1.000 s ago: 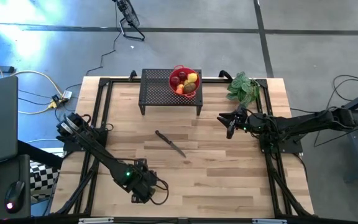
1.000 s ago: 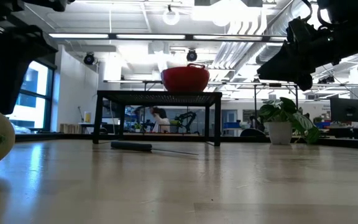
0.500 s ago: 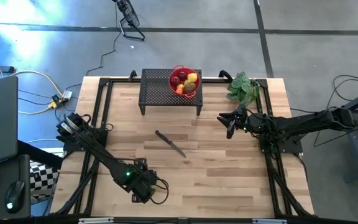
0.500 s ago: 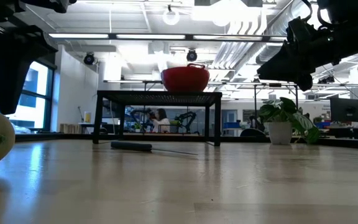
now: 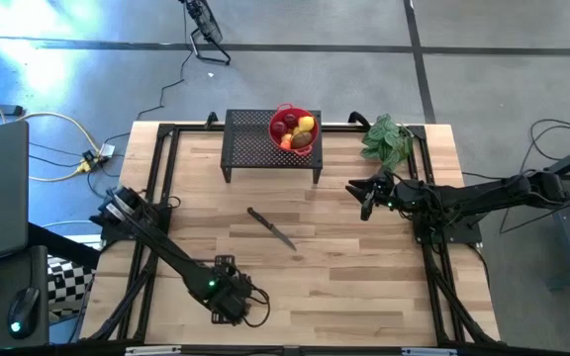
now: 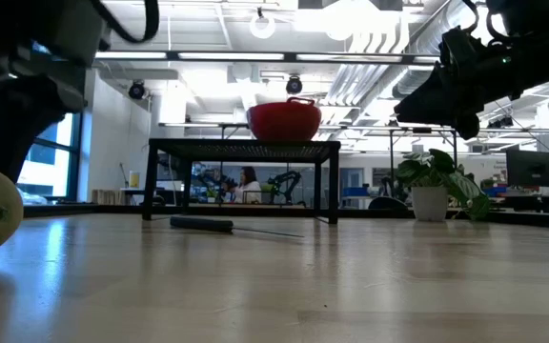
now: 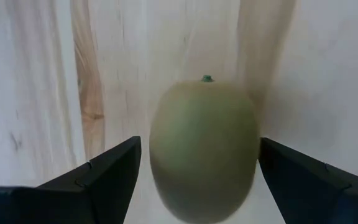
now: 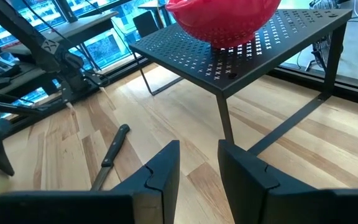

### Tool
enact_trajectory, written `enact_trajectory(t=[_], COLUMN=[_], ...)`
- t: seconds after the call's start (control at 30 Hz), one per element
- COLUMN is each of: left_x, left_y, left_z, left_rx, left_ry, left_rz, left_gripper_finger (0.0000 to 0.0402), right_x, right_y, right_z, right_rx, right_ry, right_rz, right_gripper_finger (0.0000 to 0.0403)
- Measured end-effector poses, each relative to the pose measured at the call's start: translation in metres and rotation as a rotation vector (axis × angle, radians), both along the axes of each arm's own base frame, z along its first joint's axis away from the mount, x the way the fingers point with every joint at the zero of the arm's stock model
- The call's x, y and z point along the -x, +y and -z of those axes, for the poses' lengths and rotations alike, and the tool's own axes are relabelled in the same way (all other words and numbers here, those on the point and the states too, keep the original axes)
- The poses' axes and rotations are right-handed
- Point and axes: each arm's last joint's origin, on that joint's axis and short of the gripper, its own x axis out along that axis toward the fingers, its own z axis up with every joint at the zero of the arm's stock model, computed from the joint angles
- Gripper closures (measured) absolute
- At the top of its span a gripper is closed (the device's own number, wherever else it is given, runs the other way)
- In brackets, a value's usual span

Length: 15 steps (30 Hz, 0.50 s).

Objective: Pick & Place Fruit
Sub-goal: Put the kiwi into the colander on the shelf

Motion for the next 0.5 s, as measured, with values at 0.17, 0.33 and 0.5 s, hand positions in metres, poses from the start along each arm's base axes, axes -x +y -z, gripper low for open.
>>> enact_trajectory(t=[0.17,0.33,0.5], left_x=[-0.0020,-0.0022,-0.0021], left_y=[-0.0017,-0.0018,-0.0017], left_z=[0.0098,0.0108,0.0108], left_rx=[-0.016,-0.019,-0.020], left_ry=[0.018,0.021,0.021], left_rz=[0.001,0.003,0.002], left_gripper_finger=[0.0089,0.0110,0.0143], right_x=[0.0001,0.0001,0.0001], right_y=[0.0001,0.0001,0.0000], right_z=[0.0005,0.0004,0.0005], right_rx=[0.000,0.000,0.000], right_ry=[0.005,0.005,0.005], right_rz=[0.000,-0.001,0.000], right_gripper_finger=[0.0300,0.0300,0.0300])
